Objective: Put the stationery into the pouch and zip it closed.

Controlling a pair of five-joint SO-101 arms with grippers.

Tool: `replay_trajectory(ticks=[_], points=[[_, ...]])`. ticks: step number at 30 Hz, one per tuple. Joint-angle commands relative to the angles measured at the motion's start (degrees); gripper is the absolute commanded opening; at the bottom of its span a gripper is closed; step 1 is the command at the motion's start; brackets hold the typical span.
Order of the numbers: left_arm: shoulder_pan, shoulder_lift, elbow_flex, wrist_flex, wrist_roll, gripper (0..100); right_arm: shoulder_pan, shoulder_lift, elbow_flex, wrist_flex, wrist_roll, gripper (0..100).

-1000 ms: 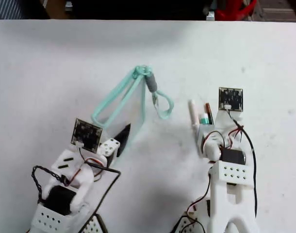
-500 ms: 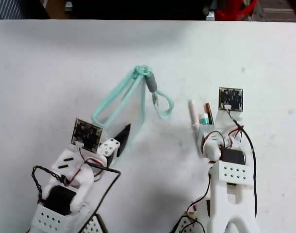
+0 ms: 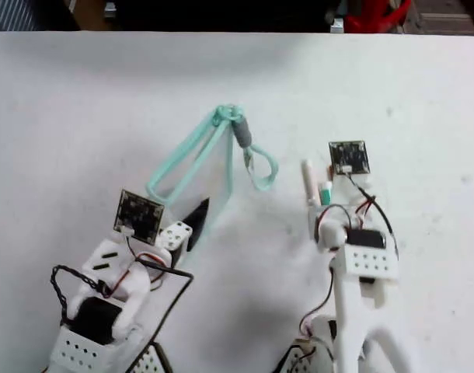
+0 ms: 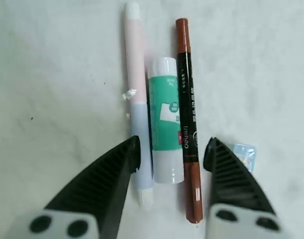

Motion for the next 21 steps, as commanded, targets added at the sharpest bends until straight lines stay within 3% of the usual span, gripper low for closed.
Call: replay_trajectory(ticks=[1,10,21], points=[[-0.40,-0.57,-0.62,-0.79,0.18,21,-0.75,9.63,-7.82,2.15,0.88,24.5],[-0.40,-0.57,-0.62,-0.97,0.18,21,-2.77,22.55,-16.44,2.33,5.89,23.1],[-0.40,-0.57,-0.62,-0.97,0.18,21,-4.35,37.49,-28.48,3.21,6.24,18.8]])
